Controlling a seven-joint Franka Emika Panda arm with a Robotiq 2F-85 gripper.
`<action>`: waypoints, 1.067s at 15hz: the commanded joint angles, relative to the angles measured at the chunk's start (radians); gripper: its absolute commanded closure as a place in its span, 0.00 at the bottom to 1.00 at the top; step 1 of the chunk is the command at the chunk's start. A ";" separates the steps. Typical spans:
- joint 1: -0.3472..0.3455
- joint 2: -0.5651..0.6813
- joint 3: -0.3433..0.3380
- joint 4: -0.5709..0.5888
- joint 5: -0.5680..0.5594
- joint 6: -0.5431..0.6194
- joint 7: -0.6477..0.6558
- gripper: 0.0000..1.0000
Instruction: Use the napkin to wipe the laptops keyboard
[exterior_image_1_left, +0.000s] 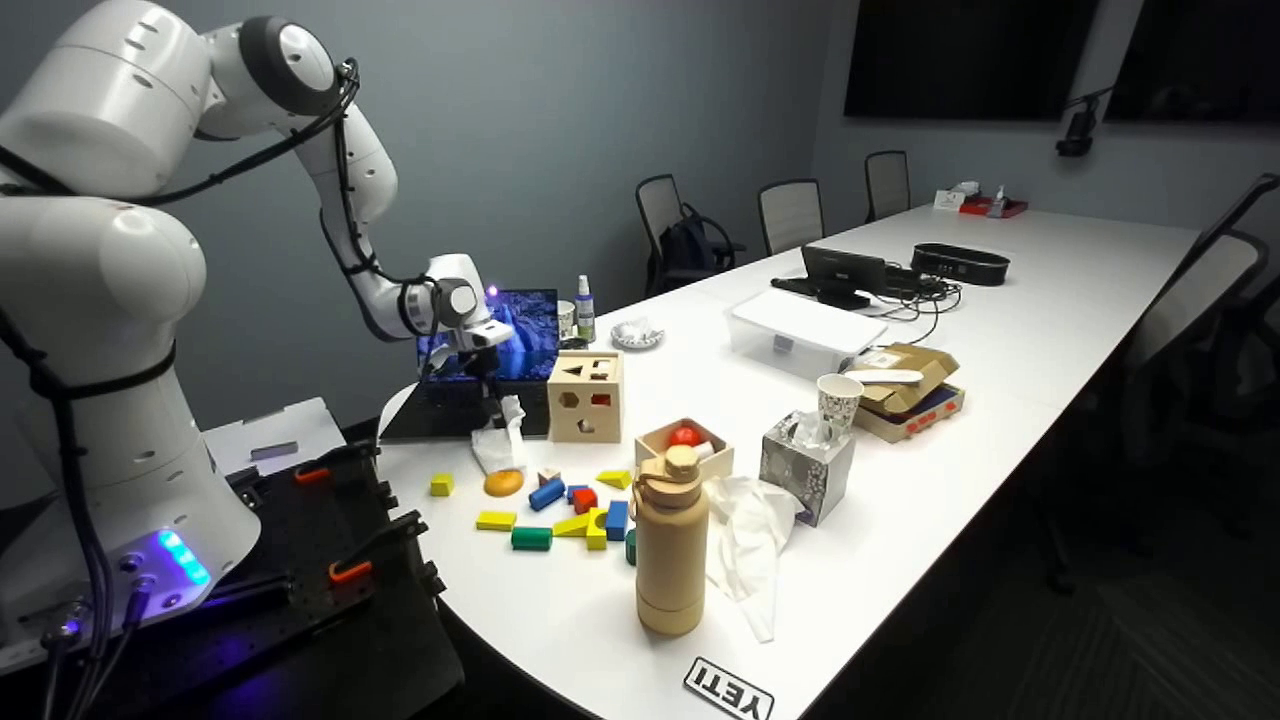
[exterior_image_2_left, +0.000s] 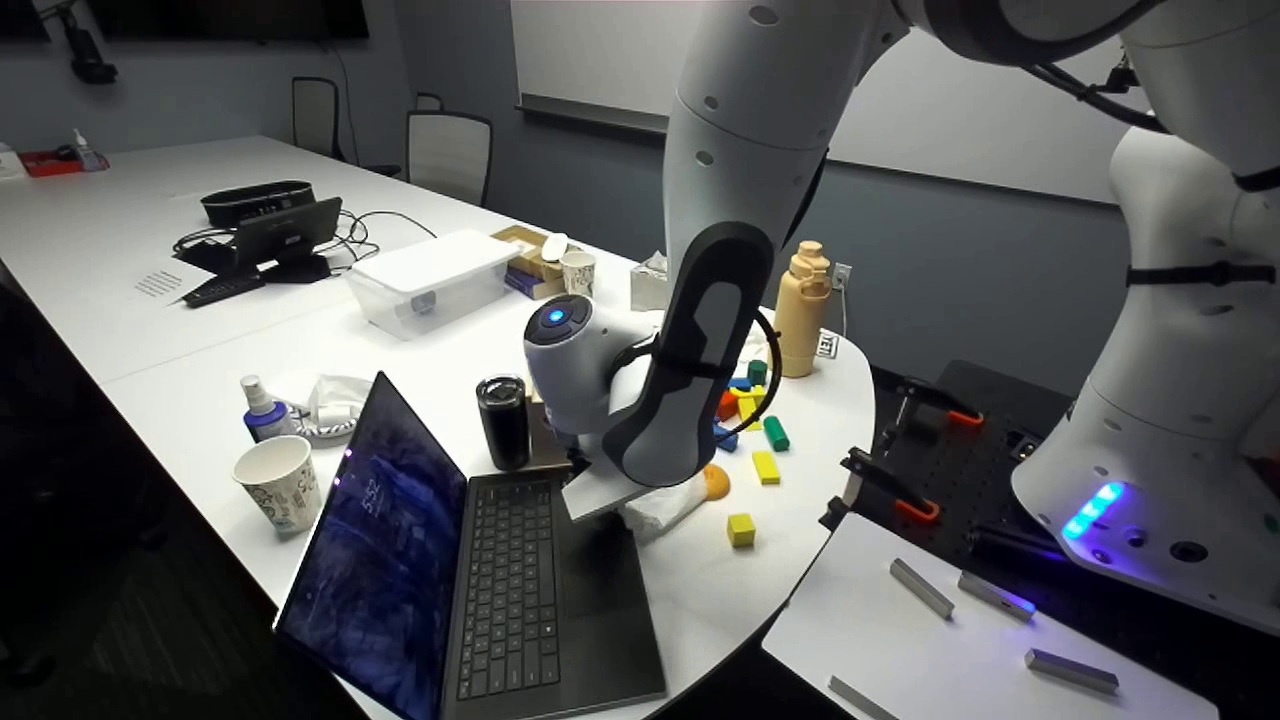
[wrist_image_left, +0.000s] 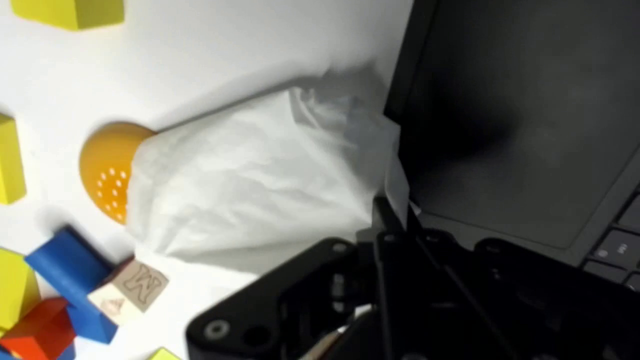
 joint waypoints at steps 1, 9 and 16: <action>0.067 0.027 -0.066 0.062 -0.055 -0.030 0.032 1.00; -0.042 0.041 0.042 0.143 -0.058 -0.041 -0.120 1.00; -0.226 -0.009 0.230 0.147 -0.027 -0.049 -0.391 1.00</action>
